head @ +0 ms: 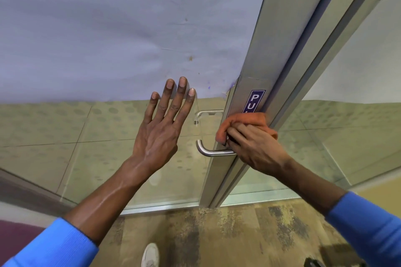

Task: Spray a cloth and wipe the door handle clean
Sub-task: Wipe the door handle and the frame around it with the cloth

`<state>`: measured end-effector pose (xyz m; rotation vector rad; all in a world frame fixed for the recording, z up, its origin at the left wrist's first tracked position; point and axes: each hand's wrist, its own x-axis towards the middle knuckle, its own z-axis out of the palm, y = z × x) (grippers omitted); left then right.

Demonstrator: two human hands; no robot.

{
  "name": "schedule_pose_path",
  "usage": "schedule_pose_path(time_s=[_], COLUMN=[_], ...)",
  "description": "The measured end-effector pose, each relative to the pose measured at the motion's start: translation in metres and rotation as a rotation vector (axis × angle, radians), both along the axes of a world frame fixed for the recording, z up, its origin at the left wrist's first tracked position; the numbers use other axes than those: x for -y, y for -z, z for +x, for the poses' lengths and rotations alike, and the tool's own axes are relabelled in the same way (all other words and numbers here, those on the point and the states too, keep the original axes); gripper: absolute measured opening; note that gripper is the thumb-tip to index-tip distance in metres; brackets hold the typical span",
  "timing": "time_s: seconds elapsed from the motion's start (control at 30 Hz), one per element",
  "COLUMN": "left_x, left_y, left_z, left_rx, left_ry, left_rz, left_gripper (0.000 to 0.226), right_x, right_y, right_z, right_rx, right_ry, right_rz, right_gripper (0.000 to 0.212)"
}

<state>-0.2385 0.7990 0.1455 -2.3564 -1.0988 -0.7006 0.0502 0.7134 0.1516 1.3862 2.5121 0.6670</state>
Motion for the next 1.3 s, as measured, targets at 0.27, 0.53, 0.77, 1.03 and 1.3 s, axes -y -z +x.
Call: schedule_pose_path(time_s=[0.27,0.53,0.77,1.03,1.3], left_x=[-0.001,0.001,0.001,0.001,0.004], left_y=[0.003,0.003,0.001,-0.002,-0.004], left_z=[0.002,0.005,0.0,-0.001,0.002], left_rx=[0.008,0.011,0.008,0.003,0.006], left_ry=[0.002,-0.007,-0.009,-0.006,-0.009], left_rz=[0.005,-0.015,-0.012,-0.013,-0.029], left_gripper=[0.144,0.14,0.141,0.142,0.144], right_x=[0.0,-0.007,0.0,0.021,0.022], right_y=[-0.022,-0.061,-0.009,0.087,0.109], right_z=[0.006,0.028,-0.003,-0.037,-0.064], right_rx=[0.106,-0.43,-0.751,-1.351,-2.432], right_ry=[-0.14,-0.049,0.154,0.578,0.691], right_rz=[0.125,0.85,0.797,0.545,0.233], right_gripper=[0.04,0.013,0.03,0.034,0.054])
